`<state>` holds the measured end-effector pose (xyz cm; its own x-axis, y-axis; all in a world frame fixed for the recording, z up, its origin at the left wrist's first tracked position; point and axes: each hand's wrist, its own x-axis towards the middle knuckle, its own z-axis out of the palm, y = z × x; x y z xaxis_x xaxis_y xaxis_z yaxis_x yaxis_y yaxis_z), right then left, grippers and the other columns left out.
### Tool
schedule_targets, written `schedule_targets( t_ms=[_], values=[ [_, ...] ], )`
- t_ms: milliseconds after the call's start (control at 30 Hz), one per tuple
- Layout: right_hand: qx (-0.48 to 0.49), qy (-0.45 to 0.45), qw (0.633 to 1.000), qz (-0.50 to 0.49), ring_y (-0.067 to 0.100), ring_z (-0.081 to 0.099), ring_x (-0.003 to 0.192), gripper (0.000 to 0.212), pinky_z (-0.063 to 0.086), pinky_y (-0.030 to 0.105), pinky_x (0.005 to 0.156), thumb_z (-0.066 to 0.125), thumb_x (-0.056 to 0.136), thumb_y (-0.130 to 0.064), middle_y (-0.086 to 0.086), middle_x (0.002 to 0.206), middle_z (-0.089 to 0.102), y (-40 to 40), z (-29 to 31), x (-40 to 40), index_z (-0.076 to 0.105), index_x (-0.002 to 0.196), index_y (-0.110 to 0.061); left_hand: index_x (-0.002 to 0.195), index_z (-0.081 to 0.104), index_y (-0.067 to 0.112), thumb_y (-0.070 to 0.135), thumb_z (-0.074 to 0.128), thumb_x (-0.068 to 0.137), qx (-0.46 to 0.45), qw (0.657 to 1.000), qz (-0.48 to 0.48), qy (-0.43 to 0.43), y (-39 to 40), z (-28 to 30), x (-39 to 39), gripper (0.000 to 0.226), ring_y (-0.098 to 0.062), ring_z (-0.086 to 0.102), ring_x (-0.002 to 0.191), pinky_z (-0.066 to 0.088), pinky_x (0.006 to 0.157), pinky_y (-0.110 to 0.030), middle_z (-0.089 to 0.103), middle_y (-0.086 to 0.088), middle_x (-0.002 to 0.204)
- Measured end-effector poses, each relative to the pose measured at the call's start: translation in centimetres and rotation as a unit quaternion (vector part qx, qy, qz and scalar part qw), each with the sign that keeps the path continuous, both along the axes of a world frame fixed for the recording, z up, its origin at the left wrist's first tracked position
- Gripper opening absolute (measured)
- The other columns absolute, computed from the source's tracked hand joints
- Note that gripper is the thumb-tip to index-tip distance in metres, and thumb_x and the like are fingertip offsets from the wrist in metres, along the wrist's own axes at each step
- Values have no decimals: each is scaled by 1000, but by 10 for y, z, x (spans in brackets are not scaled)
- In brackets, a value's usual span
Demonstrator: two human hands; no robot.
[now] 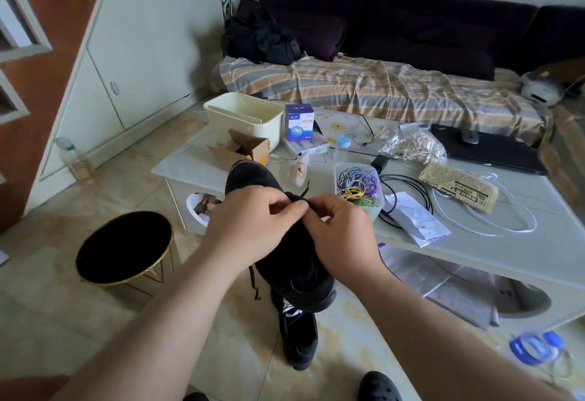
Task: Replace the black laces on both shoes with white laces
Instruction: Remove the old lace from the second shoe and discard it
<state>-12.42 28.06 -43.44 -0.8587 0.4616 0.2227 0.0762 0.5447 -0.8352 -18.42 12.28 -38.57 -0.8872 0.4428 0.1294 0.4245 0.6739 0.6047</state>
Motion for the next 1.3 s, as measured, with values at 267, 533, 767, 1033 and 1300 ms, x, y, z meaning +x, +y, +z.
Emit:
schedule_targets(
  t_ms=[267, 533, 767, 1033, 1300],
  values=[
    [17, 1, 1000, -7, -6, 64, 78, 9, 47, 17, 68, 73, 92, -42, -23, 80, 72, 13, 4, -3, 77, 97, -35, 84, 78, 32, 33, 68, 98, 134, 991, -12, -24, -4, -6, -6, 17, 3, 62, 90, 46, 76, -23, 73, 19, 85],
    [-61, 2, 993, -100, 13, 47, 56, 30, 41, 32, 58, 64, 96, -40, 4, 63, 63, 41, 14, -6, 68, 80, -15, 81, 72, 25, 40, 61, 85, 234, 969, 11, -72, -23, 2, -9, 19, -16, 64, 81, 46, 76, -35, 68, 5, 81],
    [-109, 40, 987, -110, 3, 47, 53, 25, 40, 26, 58, 68, 96, -35, -13, 58, 57, 30, 12, -2, 61, 77, -21, 113, 52, 42, 60, 58, 87, 183, 972, 144, -41, -19, -10, -12, 32, -23, 59, 109, 52, 95, -48, 58, 0, 115],
    [-118, 99, 988, -29, 3, 53, 55, 18, 45, 19, 57, 64, 103, -25, -18, 65, 62, -4, 7, 12, 59, 85, -25, 100, 54, 35, 37, 76, 86, 184, 973, 125, 59, -8, -11, -3, 26, -4, 61, 77, 46, 68, -22, 62, 12, 98],
    [-411, 87, 907, -35, 29, 61, 77, 25, 60, 55, 81, 60, 105, -25, 15, 84, 61, -14, -4, 2, 54, 86, -10, 86, 69, 29, 23, 81, 82, 254, 941, 147, 169, -18, -6, -9, 13, -12, 64, 62, 53, 66, -33, 69, 15, 80]
  ],
)
